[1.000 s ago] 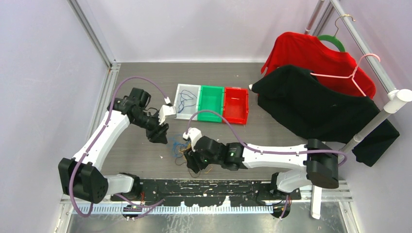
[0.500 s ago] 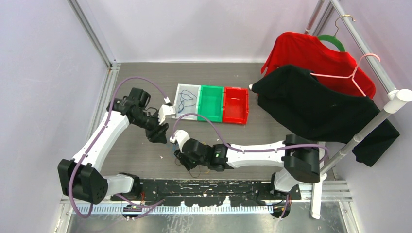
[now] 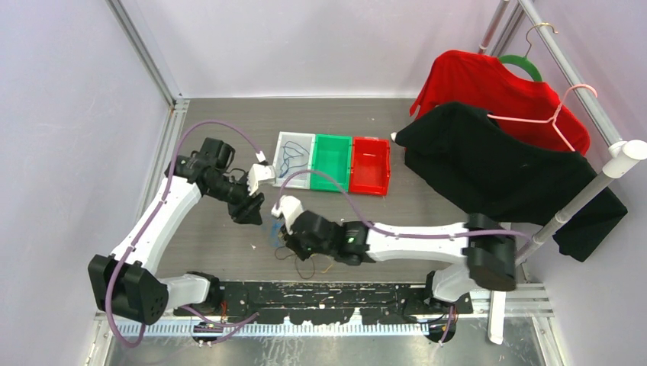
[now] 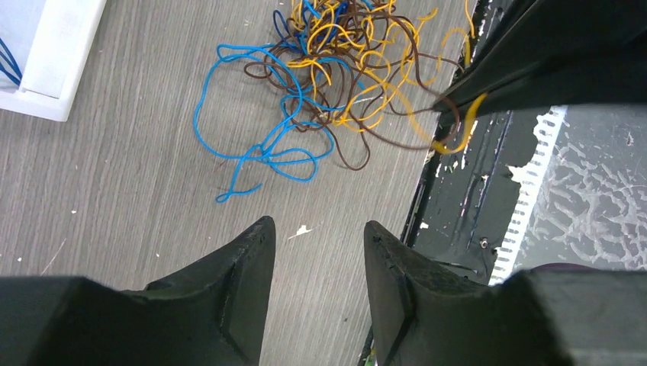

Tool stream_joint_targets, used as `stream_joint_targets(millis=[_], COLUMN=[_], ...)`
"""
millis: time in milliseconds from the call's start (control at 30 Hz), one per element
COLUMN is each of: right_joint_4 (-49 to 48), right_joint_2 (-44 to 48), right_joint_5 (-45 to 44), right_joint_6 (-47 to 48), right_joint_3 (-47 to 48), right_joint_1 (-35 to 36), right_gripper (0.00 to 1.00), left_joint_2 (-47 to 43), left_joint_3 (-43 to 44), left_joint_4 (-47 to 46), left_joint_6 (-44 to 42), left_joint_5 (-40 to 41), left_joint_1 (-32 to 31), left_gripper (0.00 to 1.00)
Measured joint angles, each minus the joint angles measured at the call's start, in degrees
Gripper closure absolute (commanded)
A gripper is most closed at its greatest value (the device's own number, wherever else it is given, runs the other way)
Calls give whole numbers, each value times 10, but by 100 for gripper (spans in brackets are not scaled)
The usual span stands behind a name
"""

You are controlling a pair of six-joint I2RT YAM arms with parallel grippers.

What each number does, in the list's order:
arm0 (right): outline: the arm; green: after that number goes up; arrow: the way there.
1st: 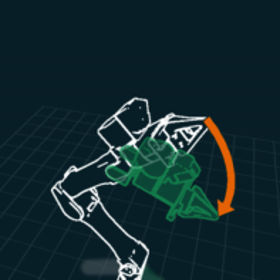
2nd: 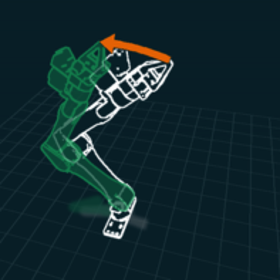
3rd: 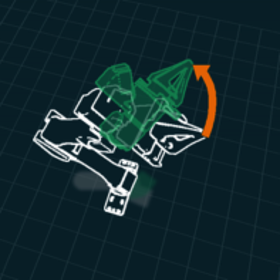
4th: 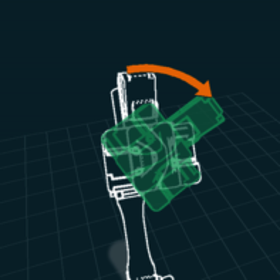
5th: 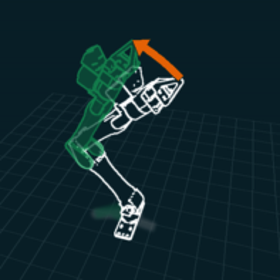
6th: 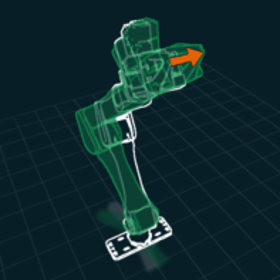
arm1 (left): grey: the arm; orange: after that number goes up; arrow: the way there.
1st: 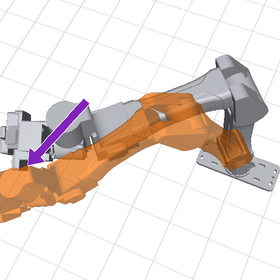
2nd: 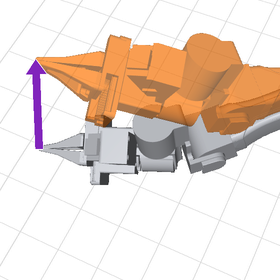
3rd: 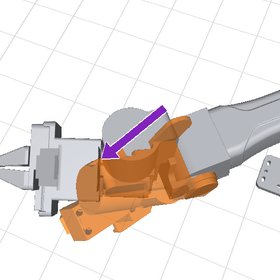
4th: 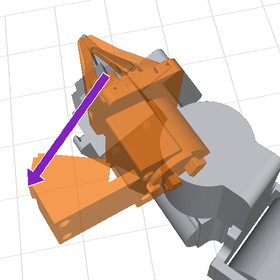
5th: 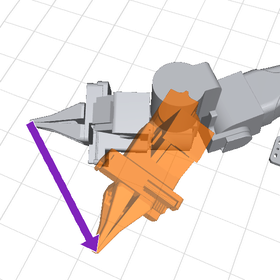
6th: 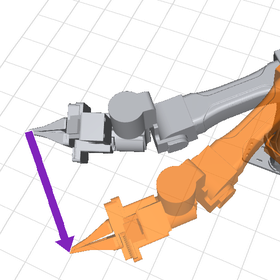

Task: Untangle the cables
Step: Untie the cable.

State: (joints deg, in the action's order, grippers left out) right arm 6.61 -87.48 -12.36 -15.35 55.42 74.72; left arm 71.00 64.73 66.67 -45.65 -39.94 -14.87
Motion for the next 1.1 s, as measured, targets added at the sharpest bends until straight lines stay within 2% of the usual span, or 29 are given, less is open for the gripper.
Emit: stream_joint_targets(millis=[100, 233, 367, 533, 700, 933, 1100], right_joint_4=[-1, -28, -49, -47, -68, -146, -172], right_joint_2=[90, 224, 288, 279, 258, 214, 207], right_joint_5=[42, 106, 159, 210, 237, 292, 332], right_joint_6=[-18, -55, -89, -122, -161, -220, -239], right_joint_3=[-7, -8, -5, 21, 59, 117, 123], right_joint_1=[-30, -108, -161, -184, -204, -221, -223], right_gripper=[99, 99, 99, 99, 99, 99, 99], left_joint_2=[-8, -25, -29, -29, -50, -114, -119], left_joint_3=[0, 0, 10, 59, 97, 79, 79], left_joint_4=[0, 2, 14, 26, 2, -127, -217], left_joint_6=[-4, -12, -13, -4, 58, 221, 322], left_joint_5=[-6, -21, -35, -61, -116, -154, -160], left_joint_1=[0, 0, 0, 0, -3, -31, -33], left_gripper=[50, 49, 47, 43, 39, 40, 44])
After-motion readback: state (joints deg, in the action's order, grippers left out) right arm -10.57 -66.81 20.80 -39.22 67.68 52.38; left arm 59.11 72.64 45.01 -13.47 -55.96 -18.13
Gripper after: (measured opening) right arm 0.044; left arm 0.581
